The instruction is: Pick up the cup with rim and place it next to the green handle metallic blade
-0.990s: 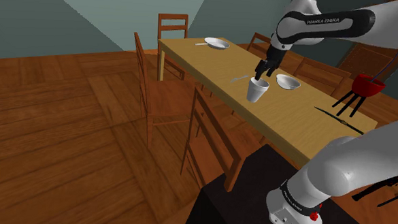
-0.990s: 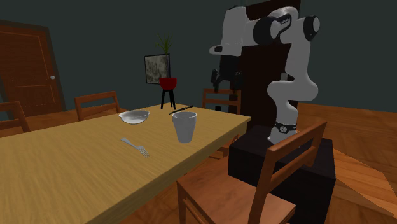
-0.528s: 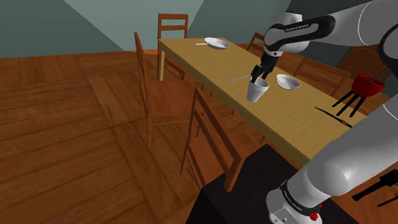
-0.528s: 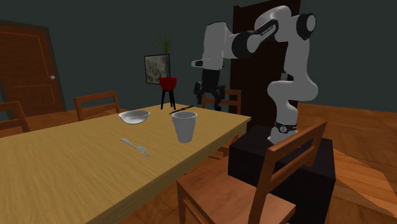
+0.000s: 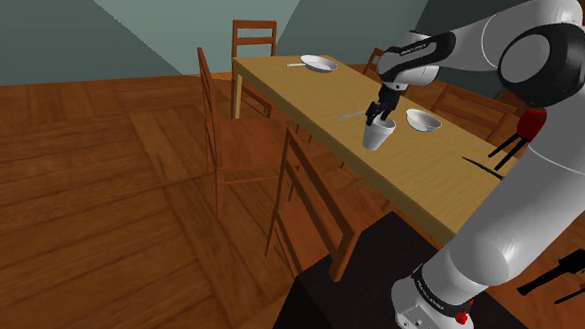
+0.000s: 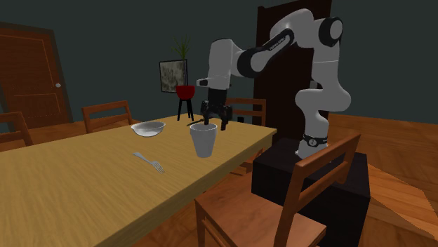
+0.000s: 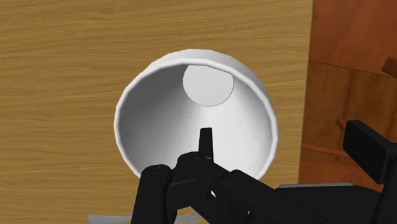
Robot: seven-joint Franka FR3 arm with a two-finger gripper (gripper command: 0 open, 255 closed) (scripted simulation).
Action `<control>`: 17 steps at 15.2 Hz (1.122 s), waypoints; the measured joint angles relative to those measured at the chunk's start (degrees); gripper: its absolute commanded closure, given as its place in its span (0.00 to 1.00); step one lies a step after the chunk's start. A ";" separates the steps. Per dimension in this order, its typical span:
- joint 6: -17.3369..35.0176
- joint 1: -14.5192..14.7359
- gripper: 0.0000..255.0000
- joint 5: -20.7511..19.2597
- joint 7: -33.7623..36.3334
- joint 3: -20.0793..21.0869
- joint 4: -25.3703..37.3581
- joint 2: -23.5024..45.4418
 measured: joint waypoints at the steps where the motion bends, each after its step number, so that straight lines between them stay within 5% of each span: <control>1: 0.83 -0.05 0.00 0.28 -0.14 0.05 -0.34 0.53; 11: 3.88 -0.48 0.00 1.70 -1.11 0.28 -1.14 2.99; 12: 3.88 -0.48 1.00 1.70 -1.11 0.28 -1.14 2.99; 17: 3.89 -0.47 1.00 1.71 -1.11 0.29 -1.12 2.97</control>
